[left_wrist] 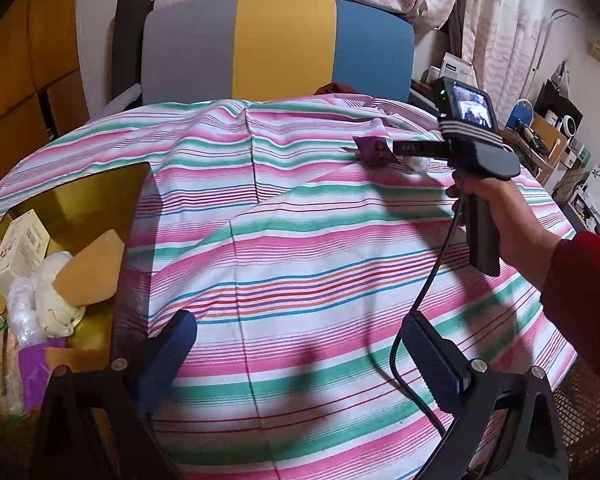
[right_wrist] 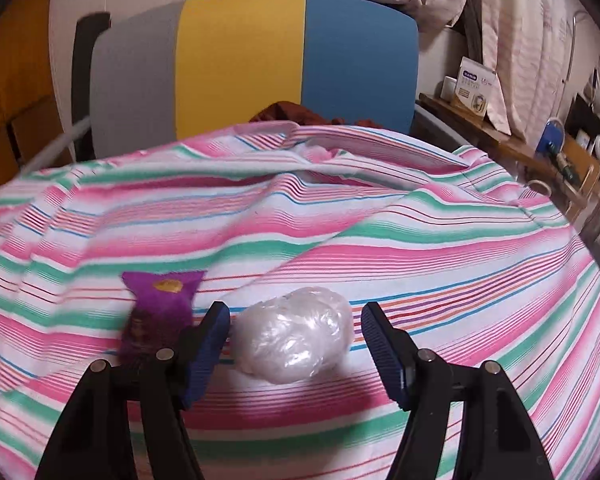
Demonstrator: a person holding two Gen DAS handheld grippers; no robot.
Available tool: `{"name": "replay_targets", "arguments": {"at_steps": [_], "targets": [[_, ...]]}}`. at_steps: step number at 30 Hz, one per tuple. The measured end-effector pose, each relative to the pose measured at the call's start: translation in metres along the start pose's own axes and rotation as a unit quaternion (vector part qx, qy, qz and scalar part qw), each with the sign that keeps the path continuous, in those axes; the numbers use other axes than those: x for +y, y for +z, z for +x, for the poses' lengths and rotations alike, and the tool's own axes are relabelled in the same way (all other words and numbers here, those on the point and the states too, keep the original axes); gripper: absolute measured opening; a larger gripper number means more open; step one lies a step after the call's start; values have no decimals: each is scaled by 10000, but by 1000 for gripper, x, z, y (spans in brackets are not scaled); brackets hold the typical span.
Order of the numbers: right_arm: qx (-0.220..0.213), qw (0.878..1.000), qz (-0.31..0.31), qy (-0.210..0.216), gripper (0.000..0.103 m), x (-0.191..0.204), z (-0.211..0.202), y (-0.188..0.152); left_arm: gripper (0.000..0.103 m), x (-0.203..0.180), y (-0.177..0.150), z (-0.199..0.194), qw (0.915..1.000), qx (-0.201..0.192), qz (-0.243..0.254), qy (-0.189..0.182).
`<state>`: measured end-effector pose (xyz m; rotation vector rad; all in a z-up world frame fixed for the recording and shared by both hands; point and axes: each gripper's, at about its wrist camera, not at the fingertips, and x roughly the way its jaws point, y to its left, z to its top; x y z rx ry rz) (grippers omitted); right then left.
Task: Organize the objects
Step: 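Move the right tool to the second wrapped ball and grasp it, then grasp the purple sachet with the left tool while the right tool holds the ball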
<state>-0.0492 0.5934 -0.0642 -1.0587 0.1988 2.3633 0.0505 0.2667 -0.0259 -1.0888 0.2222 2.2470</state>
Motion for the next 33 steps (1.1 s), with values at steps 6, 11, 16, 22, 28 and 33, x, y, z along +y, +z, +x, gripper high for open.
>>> {"name": "replay_targets", "arguments": {"at_steps": [6, 11, 16, 22, 28, 33], "targets": [[-109, 9993, 186, 310, 53, -9, 1, -6, 103, -1, 7, 7, 10000, 7, -43, 31], [-359, 9981, 319, 382, 51, -12, -20, -12, 103, 2, 20, 16, 9998, 5, -200, 84], [-422, 9966, 621, 338, 51, -20, -47, -33, 103, 6, 49, 36, 9983, 16, -564, 128], [-726, 9948, 713, -33, 51, -21, -65, -52, 103, -17, 96, 76, 9981, -18, -616, 72], [-1064, 9913, 650, -412, 51, -16, -76, -59, 103, -55, 138, 117, 9999, -19, -154, -9], [-1286, 9859, 911, -569, 51, -26, -84, -64, 103, -81, 161, 151, 9993, -117, 355, -40]]}}
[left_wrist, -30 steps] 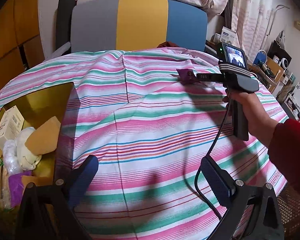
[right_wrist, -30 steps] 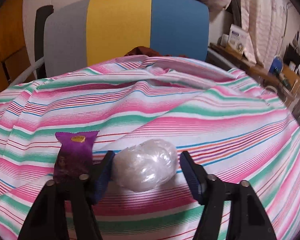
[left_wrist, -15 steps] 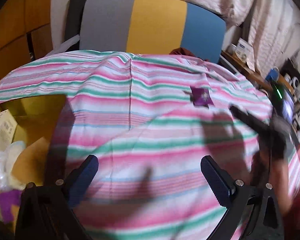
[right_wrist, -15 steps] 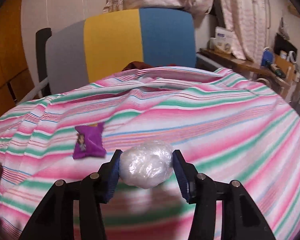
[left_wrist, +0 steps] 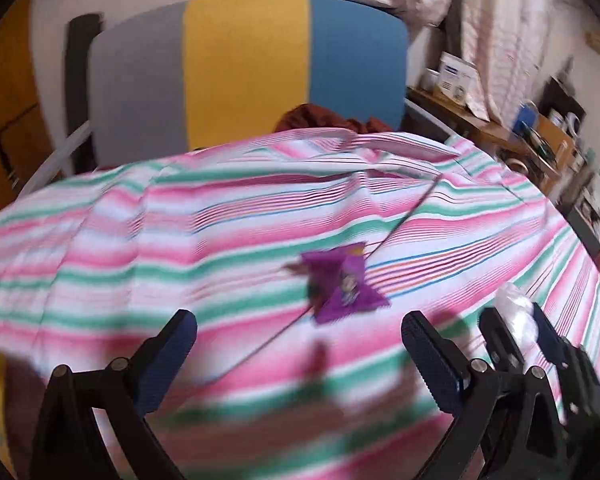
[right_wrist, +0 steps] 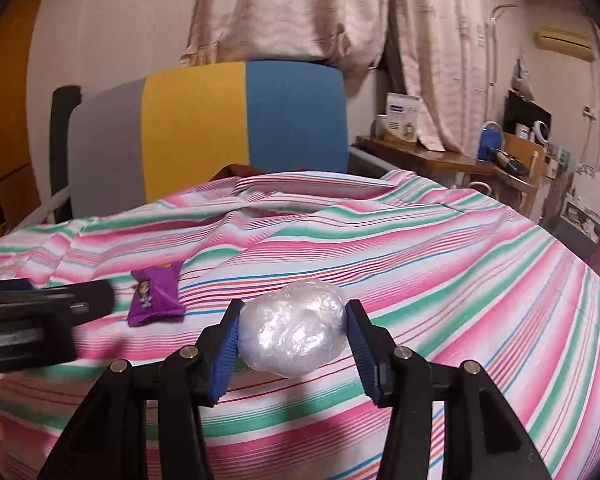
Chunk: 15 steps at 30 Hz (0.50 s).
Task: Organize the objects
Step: 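Grasp the purple sachet with the left tool while the right tool holds the ball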
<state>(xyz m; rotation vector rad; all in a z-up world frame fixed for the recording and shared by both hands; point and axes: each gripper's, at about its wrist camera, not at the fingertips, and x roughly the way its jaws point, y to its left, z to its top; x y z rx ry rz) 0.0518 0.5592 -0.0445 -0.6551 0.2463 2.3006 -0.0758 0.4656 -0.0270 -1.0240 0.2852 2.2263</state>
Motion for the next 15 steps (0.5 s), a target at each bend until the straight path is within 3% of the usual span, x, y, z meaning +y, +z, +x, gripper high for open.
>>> {"name": "replay_targets", "arguments": {"at_steps": [6, 8, 12, 15], "targets": [[-12, 9996, 237, -143, 51, -9, 1, -1, 97, 3, 15, 39, 9986, 181, -453, -190], [-2, 9996, 257, -154, 51, -10, 1, -3, 90, -3, 18, 47, 9995, 170, -253, -112], [-12, 9994, 292, -199, 51, -12, 1, -3, 86, -13, 15, 59, 9996, 49, 264, 125], [-30, 9993, 280, -226, 51, -11, 0, -3, 64, -12, 9, 66, 9996, 70, 288, -46]]}}
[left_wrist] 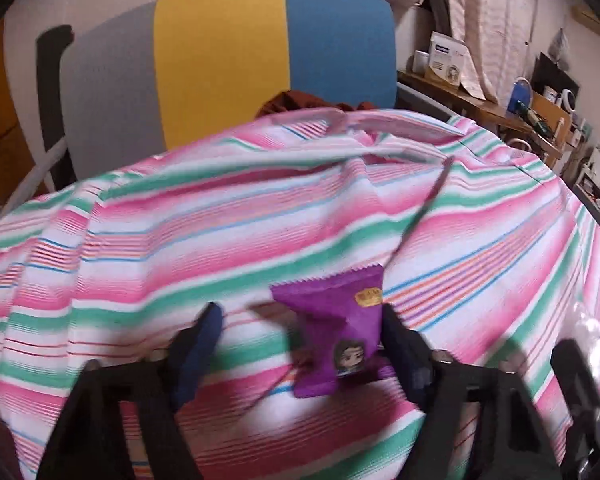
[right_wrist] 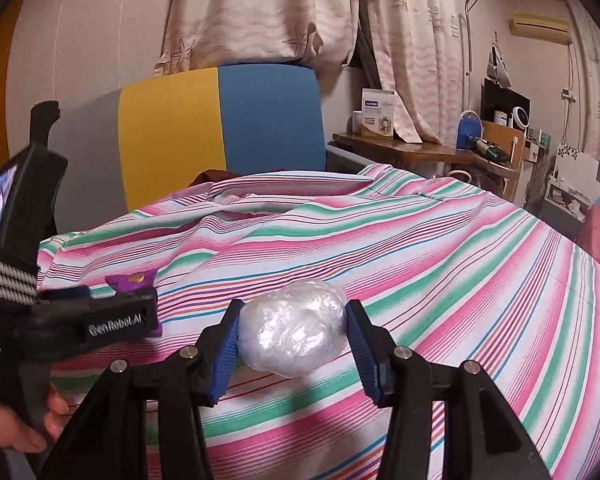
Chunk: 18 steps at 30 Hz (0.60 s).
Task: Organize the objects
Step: 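Grasp the purple sachet with the left tool while the right tool holds the ball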
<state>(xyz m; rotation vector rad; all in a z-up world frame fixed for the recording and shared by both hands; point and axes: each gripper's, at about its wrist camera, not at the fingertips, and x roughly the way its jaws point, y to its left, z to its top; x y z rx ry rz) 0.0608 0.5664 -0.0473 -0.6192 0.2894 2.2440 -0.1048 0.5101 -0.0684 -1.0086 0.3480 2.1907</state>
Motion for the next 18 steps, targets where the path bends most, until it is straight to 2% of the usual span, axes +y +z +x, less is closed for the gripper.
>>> {"name": "replay_targets", "arguments": {"at_steps": [1, 2, 6, 11, 18], "targets": [[2, 10000, -11, -9, 51, 1, 0, 0, 47, 1, 0, 0, 10000, 10, -21, -37], [4, 10000, -22, -15, 51, 1, 0, 0, 40, 2, -1, -1, 10000, -6, -53, -50], [-3, 10000, -26, -21, 51, 2, 0, -1, 40, 12, -10, -11, 9993, -167, -298, -132], [-4, 10000, -29, -32, 51, 2, 0, -1, 39, 29, -29, -35, 9965, -476, -683, 15], [-57, 9998, -152, -87, 51, 8, -2, -2, 39, 37, -68, -80, 9931, -950, -629, 263]]}}
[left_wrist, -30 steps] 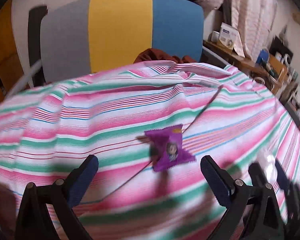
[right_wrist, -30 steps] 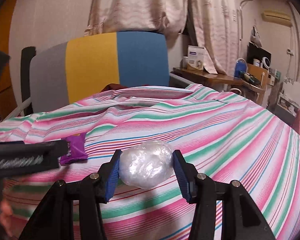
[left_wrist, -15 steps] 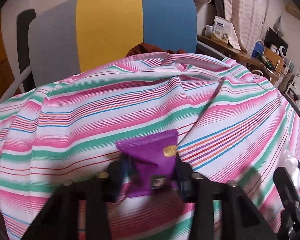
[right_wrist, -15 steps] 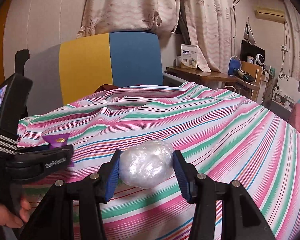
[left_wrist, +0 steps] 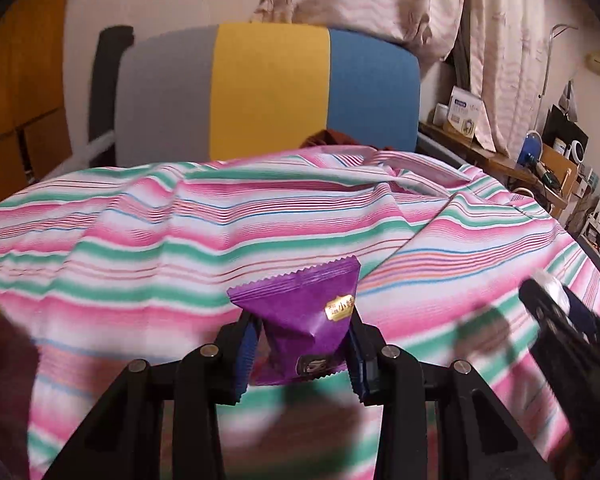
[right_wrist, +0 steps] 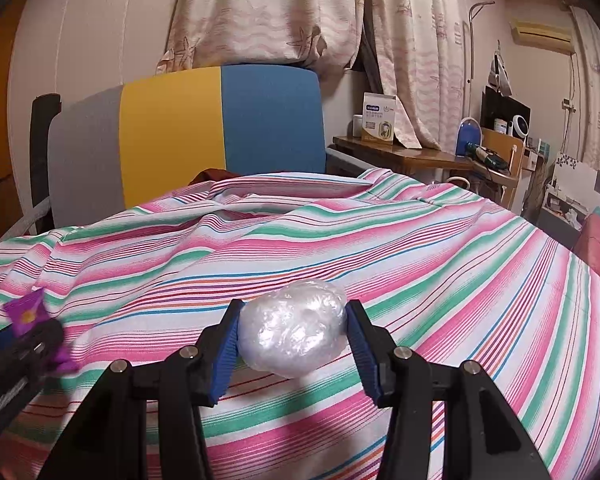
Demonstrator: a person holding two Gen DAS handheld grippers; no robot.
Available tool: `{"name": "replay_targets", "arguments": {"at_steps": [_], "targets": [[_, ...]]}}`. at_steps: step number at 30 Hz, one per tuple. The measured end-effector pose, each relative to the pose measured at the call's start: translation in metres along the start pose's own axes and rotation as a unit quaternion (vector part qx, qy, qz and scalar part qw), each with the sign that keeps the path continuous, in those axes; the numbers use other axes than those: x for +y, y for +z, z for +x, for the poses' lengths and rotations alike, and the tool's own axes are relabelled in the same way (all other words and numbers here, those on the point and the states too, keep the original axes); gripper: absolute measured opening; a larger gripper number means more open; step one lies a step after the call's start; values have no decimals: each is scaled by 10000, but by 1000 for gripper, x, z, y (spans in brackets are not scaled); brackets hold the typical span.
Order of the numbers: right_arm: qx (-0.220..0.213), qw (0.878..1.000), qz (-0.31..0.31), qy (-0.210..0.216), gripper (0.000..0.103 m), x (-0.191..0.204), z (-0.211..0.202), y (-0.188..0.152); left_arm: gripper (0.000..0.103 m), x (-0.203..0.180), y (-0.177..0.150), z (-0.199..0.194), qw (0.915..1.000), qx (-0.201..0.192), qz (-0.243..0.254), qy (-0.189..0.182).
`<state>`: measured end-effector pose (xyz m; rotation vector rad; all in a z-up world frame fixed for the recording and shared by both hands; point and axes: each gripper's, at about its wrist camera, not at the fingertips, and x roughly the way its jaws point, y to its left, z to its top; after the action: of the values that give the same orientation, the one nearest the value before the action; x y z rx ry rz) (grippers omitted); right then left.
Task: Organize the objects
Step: 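Grasp the purple sachet with the left tool while the right tool holds the ball, then carry the purple sachet into the gold tray and open the left tool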
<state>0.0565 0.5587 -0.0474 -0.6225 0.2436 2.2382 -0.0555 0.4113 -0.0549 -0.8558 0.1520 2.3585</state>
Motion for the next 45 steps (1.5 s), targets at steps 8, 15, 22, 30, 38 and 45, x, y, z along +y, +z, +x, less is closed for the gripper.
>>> {"name": "replay_targets", "arguments": {"at_steps": [8, 15, 22, 30, 38, 45], "targets": [[-173, 9996, -209, -58, 51, 7, -7, 1, 39, 31, -34, -56, 9995, -72, -257, 187], [-227, 9985, -478, -154, 51, 18, -9, 1, 39, 46, -54, -105, 9997, -49, -225, -46], [-237, 9977, -622, -145, 51, 24, -9, 1, 39, 83, -55, -143, 9974, -113, -707, -94], [-369, 9955, -863, -155, 51, 33, -15, 0, 39, 141, -49, -181, 9923, -322, -1179, 203], [-46, 9916, -1278, 205, 51, 47, -9, 4, 39, 208, -37, -187, 9845, -189, -1644, 583], [34, 9897, -1091, 922, 51, 61, -41, -3, 40, 260, -32, -166, 9785, 346, -1847, 855]]}}
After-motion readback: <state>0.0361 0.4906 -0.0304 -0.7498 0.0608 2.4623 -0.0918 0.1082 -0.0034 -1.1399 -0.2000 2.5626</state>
